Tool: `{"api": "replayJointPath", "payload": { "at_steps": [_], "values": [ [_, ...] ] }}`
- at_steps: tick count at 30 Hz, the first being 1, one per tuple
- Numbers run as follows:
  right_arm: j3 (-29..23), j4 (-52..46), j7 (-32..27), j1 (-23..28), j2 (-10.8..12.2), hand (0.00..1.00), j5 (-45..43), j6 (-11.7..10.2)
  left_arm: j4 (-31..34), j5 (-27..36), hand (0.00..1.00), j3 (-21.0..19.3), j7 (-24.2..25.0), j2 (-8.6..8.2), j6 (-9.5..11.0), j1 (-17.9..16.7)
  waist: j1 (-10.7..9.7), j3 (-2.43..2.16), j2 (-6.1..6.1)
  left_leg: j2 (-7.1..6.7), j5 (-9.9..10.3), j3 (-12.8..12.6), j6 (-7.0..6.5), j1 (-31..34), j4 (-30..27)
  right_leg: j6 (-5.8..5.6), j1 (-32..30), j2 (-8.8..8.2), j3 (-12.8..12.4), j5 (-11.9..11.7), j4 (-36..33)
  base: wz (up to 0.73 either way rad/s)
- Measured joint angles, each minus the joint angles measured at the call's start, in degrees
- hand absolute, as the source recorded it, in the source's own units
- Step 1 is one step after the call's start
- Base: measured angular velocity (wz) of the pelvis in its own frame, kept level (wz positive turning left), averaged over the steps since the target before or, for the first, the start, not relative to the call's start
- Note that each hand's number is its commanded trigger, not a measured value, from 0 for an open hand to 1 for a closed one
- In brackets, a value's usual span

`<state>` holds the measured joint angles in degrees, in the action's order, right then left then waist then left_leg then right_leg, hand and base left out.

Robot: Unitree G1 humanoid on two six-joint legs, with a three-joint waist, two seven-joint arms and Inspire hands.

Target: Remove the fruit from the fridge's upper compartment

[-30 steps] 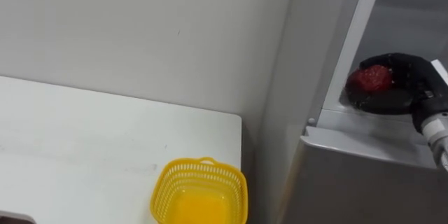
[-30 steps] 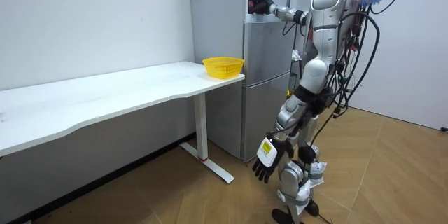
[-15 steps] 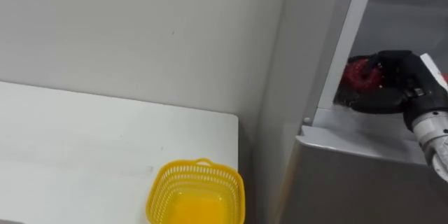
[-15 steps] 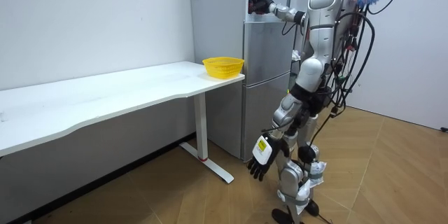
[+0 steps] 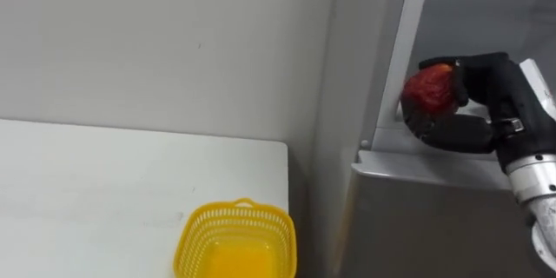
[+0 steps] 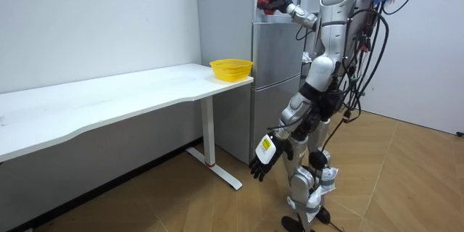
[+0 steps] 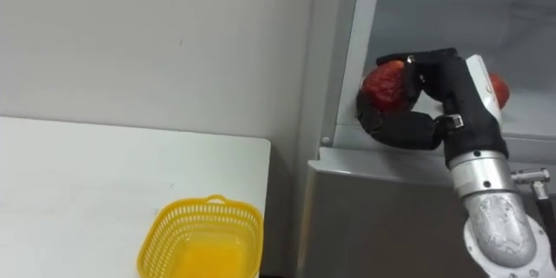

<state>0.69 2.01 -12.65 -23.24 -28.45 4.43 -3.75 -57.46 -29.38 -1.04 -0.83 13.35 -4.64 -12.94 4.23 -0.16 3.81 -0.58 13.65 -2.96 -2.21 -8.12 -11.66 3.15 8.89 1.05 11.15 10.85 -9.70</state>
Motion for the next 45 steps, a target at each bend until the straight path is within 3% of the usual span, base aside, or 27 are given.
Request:
{"api": "replayJointPath", "payload": {
  "at_steps": [6,14,18,24,28,31,40,45],
  "values": [
    [-0.4,-9.8,-1.6,4.4,2.0,1.00,-3.4,-1.4,-0.8,0.0,0.00,0.0,-0.1,-1.36,0.4,-1.0,-0.7,-0.04,-1.19,0.00,0.0,0.0,0.00,-0.3,0.4,-0.01,0.1,0.03,-0.3,0.0,0.0,0.00],
    [-0.2,-19.7,-3.6,6.7,6.3,1.00,-10.9,-3.9,-4.1,0.5,0.00,2.6,-1.7,-1.63,2.6,-0.2,-1.2,-0.14,-0.93,0.14,0.0,-0.4,0.02,0.6,0.3,0.01,-0.8,0.05,-0.3,0.0,-0.3,0.00],
    [1.0,-24.4,-3.5,9.6,6.4,1.00,-13.9,-4.1,-4.9,0.6,0.00,3.0,-2.1,-1.66,2.6,-0.1,-0.9,-0.31,-0.59,0.14,0.0,-0.4,0.02,0.6,0.2,0.00,-0.8,0.06,-0.4,0.0,-0.3,0.00],
    [5.3,-28.7,0.2,13.3,7.0,1.00,-20.2,-5.4,-4.9,1.7,0.00,4.8,-2.0,-1.65,3.2,0.5,-0.8,-0.22,-0.62,0.13,0.0,-0.7,-0.01,0.7,0.4,0.00,-1.0,0.04,-0.7,0.0,-0.3,-0.01],
    [8.5,-30.8,1.7,13.1,7.8,1.00,-22.3,-5.5,-5.2,2.4,0.00,5.8,-1.7,-1.33,4.0,1.6,1.0,-0.20,-0.66,0.30,0.0,-1.3,-0.01,0.9,0.3,0.03,-2.0,0.19,-1.6,0.0,-1.0,-0.11],
    [11.3,-30.9,3.2,12.9,7.8,1.00,-22.6,-6.4,-6.3,2.6,0.00,5.9,-1.4,-1.31,5.0,2.6,2.2,-0.13,-0.47,0.29,0.0,-1.5,-0.01,0.6,0.4,0.02,-1.7,0.18,-1.7,0.0,-1.0,-0.04],
    [14.9,-25.7,5.5,8.7,8.4,1.00,-28.8,-7.5,-7.0,2.2,0.00,6.8,-0.6,-1.06,4.9,3.5,4.2,1.04,1.40,-0.01,0.0,0.7,-0.04,1.0,0.1,0.01,-1.1,-0.05,0.0,0.0,-0.9,0.10],
    [16.6,-15.2,5.5,7.7,8.8,1.00,-30.3,-7.1,-6.2,2.1,0.00,6.8,0.3,-0.83,4.9,4.5,6.7,0.98,2.01,-0.30,0.0,1.5,-0.13,1.7,-0.3,-0.05,-1.4,-0.33,0.8,0.1,-0.9,0.09]
  ]
}}
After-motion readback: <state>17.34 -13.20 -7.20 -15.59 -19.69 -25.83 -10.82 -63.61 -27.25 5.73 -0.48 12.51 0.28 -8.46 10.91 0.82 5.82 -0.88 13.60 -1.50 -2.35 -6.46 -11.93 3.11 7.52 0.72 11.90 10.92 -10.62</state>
